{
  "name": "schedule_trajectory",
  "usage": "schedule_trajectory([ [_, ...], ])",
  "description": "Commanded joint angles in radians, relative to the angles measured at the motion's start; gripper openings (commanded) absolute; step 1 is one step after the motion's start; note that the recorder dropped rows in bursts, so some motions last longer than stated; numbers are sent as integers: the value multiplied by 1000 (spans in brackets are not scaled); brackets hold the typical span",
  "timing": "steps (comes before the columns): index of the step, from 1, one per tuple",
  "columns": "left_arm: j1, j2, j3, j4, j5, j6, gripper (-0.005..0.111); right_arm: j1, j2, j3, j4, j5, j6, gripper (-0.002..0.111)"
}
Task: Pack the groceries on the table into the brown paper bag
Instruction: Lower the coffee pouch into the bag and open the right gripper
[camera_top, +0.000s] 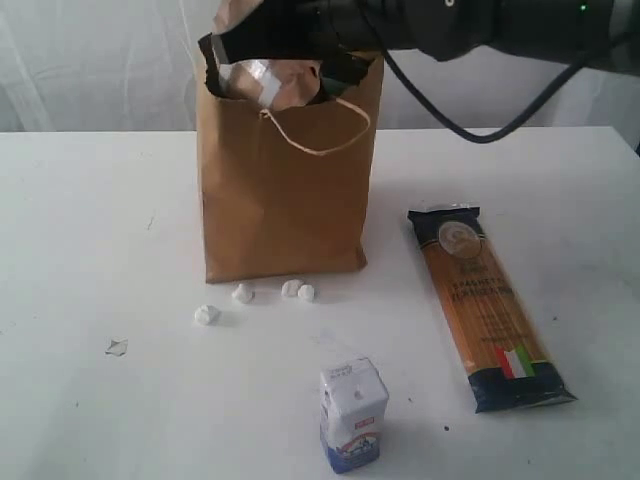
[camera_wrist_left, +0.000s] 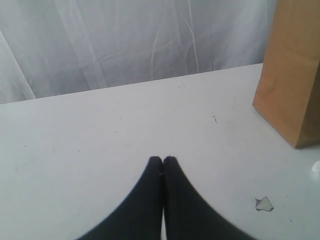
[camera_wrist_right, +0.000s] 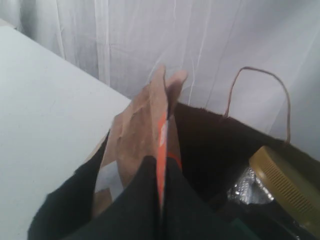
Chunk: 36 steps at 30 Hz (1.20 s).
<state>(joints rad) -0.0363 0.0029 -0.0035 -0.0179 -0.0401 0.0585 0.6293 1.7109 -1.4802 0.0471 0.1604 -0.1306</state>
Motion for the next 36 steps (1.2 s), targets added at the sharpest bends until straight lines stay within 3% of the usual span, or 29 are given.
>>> schedule_trajectory([
  [1, 2, -3, 3, -8, -11, -1, 0, 9, 27, -69, 1, 43, -1, 0],
  [19, 2, -3, 3, -8, -11, -1, 0, 27, 109, -175, 5, 165, 1, 1],
  [22, 2, -3, 3, -8, -11, -1, 0, 27, 109, -175, 5, 195, 1, 14],
  [26, 2, -3, 3, -8, -11, -1, 0, 27, 105, -175, 5, 245, -8, 53],
  [28, 2, -3, 3, -8, -11, -1, 0, 27, 99, -175, 5, 272, -8, 63],
  [36, 2, -3, 3, -8, -11, -1, 0, 29, 57, -175, 5, 305, -2, 59],
])
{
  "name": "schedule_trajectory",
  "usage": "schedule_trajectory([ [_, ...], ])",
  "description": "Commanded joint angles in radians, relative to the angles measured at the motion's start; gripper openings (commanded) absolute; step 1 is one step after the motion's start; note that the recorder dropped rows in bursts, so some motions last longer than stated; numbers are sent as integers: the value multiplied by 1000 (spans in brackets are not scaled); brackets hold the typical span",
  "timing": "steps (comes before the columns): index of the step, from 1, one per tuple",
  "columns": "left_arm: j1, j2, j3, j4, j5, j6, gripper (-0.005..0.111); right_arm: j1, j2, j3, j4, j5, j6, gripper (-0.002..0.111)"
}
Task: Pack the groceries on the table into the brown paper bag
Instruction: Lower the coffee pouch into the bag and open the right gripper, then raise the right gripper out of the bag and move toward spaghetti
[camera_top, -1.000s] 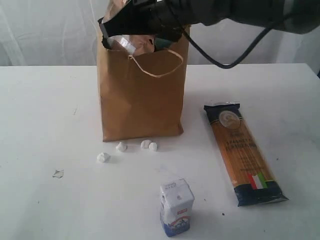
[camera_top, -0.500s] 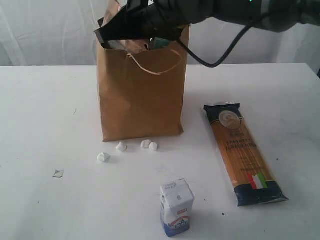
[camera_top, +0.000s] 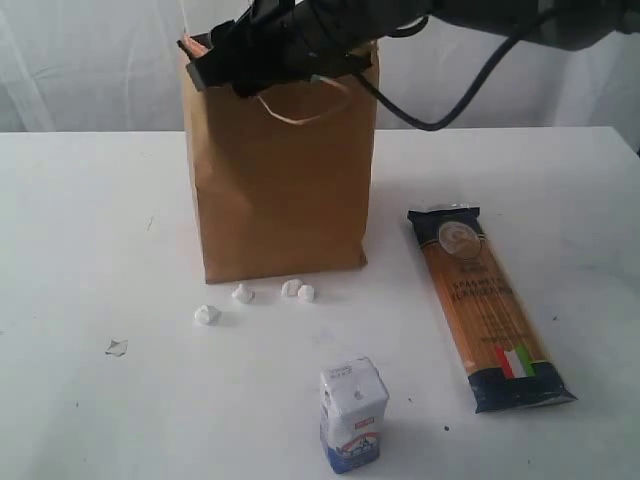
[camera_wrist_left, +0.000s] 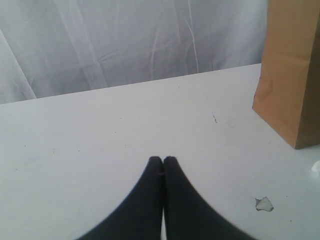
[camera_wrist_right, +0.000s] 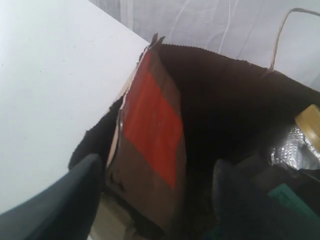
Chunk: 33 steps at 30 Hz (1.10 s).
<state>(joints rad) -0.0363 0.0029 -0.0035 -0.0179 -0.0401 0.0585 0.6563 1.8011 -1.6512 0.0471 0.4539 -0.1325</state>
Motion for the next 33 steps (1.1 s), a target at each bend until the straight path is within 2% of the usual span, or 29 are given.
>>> schedule_trajectory([
  [1, 2, -3, 3, -8, -11, -1, 0, 2, -43, -4, 3, 14, -1, 59],
  [14, 2, -3, 3, -8, -11, -1, 0, 2, -231, 34, -66, 133, 23, 58],
  [21, 2, -3, 3, -8, -11, -1, 0, -62, -495, 274, -118, 109, 60, 55],
  [30, 2, -3, 3, -8, -11, -1, 0, -130, -776, 494, -176, 131, 122, 55],
  [33, 2, -3, 3, -8, -11, -1, 0, -128, -898, 675, -164, 208, 133, 54],
])
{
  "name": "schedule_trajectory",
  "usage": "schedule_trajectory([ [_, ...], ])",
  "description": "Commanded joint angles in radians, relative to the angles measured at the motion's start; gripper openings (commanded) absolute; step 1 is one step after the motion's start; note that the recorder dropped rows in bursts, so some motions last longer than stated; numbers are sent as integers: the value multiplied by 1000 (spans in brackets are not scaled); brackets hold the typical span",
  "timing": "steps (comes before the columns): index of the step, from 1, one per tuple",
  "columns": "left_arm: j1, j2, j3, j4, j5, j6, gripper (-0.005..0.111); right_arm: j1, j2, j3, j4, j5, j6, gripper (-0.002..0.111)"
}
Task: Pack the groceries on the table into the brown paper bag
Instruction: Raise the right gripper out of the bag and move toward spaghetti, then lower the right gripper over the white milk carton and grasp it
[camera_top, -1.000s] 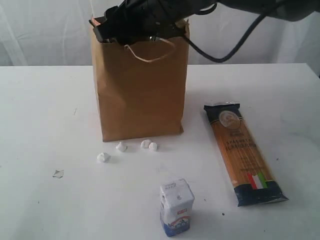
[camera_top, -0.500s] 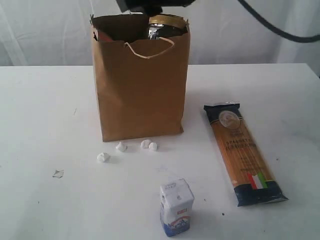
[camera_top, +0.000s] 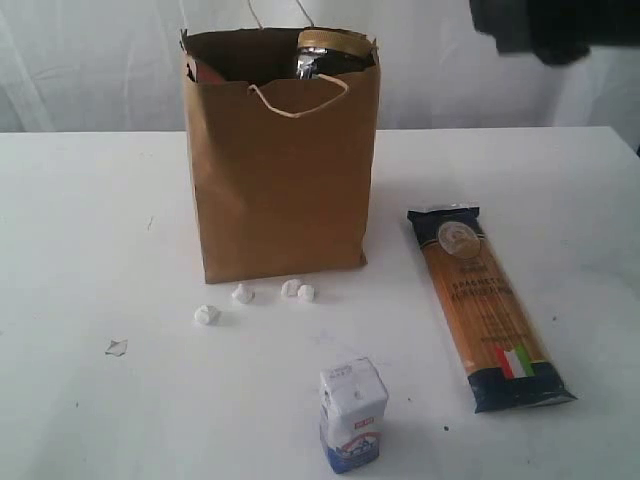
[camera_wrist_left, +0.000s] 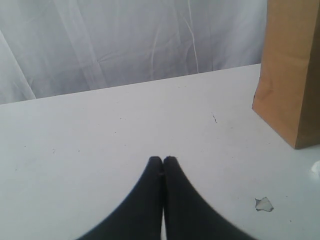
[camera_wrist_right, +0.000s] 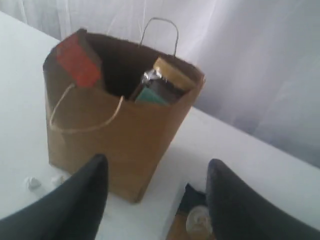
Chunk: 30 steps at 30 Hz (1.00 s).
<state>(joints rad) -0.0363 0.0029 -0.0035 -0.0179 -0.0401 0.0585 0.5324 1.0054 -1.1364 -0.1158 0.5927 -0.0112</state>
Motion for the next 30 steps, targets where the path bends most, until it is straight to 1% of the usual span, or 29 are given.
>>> schedule_trajectory([
  [1, 2, -3, 3, -8, -11, -1, 0, -4, -115, 193, 8, 69, 11, 54],
  [2, 2, -3, 3, -8, -11, -1, 0, -4, -138, 271, 32, 67, 11, 54],
  [3, 2, -3, 3, -8, -11, -1, 0, -4, -144, 299, 54, 65, 11, 54],
  [4, 2, -3, 3, -8, -11, -1, 0, -4, -151, 364, 125, 49, 11, 54],
  [7, 2, -3, 3, -8, -11, -1, 0, -4, -151, 450, 242, 15, -66, 57],
  [8, 2, -3, 3, -8, -11, -1, 0, -4, -151, 493, 304, -23, -101, 62],
  [10, 2, -3, 3, -8, -11, -1, 0, -4, -151, 534, 354, -56, -124, 71],
  [14, 2, -3, 3, -8, -11, -1, 0, 4, -117, 541, 398, -84, -124, 73],
  [17, 2, -3, 3, -8, -11, -1, 0, 89, -33, 534, 415, -84, -124, 73],
  [22, 2, -3, 3, -8, -11, -1, 0, 198, 113, 481, 415, -86, -124, 73],
  [25, 2, -3, 3, -8, -11, -1, 0, 206, 205, 449, 407, -84, -122, 73],
  [30, 2, -3, 3, -8, -11, -1, 0, 231, 295, 410, 407, -96, -122, 73],
])
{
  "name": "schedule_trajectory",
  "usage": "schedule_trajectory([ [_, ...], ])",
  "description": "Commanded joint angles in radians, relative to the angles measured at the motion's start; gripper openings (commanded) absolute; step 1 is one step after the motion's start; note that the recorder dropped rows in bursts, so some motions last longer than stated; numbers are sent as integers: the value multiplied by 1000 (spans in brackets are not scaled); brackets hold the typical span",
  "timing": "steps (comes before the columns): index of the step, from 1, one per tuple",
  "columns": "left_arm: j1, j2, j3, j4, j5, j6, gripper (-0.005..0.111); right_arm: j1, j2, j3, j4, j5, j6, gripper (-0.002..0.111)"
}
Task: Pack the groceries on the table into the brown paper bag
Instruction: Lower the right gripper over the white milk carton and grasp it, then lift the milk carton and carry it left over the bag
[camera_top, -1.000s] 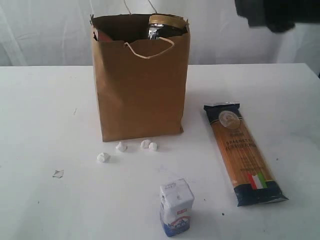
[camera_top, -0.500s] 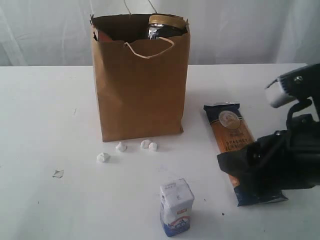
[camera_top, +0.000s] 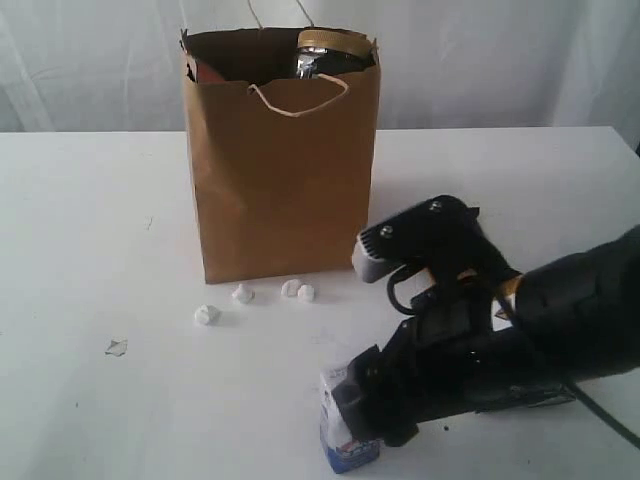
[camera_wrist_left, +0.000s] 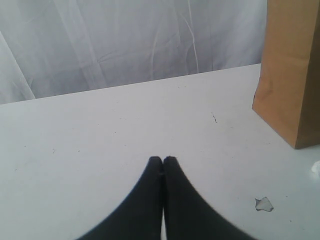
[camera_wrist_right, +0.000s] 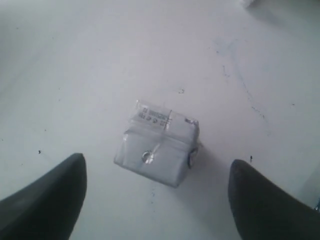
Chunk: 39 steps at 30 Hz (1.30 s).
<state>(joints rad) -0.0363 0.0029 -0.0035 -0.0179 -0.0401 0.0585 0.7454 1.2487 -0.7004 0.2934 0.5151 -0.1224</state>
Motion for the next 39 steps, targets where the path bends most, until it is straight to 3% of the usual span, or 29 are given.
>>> schedule_trajectory([
  [1, 2, -3, 3, -8, -11, -1, 0, 23, 66, -30, -2, -20, -11, 73],
  [19, 2, -3, 3, -8, -11, -1, 0, 34, 257, -46, 28, -53, -58, 71],
  [21, 2, -3, 3, -8, -11, -1, 0, 34, 266, -46, 28, -75, -58, 61],
  [27, 2, -3, 3, -8, -11, -1, 0, 34, 245, -46, 28, -153, -58, 3],
  [39, 2, -3, 3, -8, -11, -1, 0, 28, -2, -46, 7, -249, -58, 0],
])
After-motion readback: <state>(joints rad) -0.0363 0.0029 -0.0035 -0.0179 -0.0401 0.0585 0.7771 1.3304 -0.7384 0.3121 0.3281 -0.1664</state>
